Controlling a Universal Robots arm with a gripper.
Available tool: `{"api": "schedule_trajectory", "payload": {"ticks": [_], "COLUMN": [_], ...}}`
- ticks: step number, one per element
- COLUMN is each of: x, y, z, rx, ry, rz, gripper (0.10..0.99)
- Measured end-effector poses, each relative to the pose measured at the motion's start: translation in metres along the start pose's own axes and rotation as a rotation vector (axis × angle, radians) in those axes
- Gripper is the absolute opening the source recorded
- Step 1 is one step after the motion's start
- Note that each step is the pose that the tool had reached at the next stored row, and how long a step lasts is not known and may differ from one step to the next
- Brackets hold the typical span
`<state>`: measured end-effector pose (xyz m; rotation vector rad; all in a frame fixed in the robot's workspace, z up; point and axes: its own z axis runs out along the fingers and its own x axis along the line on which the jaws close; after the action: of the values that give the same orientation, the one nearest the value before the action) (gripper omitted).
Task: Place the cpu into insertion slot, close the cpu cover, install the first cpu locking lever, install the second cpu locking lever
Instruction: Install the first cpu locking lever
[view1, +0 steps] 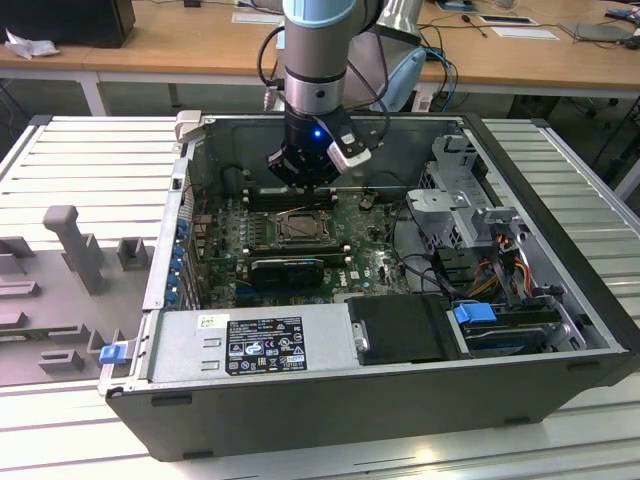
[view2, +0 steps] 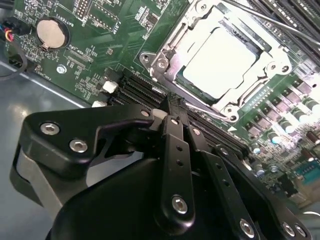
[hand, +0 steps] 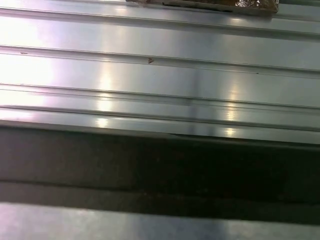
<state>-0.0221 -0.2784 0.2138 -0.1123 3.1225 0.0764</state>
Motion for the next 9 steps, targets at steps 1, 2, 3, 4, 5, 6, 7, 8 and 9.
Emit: {"api": "schedule_trajectory", "payload": {"ticks": [1,2,3,4,5,6,7,8,9], "x": [-0.0008,-0.0011,-0.0014,-0.002,-0.0023,-0.0027,-0.0028,-0.0029,-0.0032], "y": [-0.0001,-0.0002,-0.0002,-0.0003,-0.0004,-0.0004,-0.0005,-0.0005,-0.0005], "z": [0.002,0.0029,0.0036,0.0046,0.0052,0.006,0.0066,0.007,0.0073], "rx": [0.0,0.0,0.0,0.0,0.0,0.0,0.0,0.0,0.005], "ry": [-0.0001,0.0,-0.0001,-0.0001,-0.0001,-0.0001,-0.0001,-0.0001,0.0003], "rz": [0.0,0.0,0.0,0.001,0.001,0.001,0.001,0.001,0.001], "gripper": [0.106,0.106,0.106,0.106,0.106,0.106,0.106,0.106,0.106]}}
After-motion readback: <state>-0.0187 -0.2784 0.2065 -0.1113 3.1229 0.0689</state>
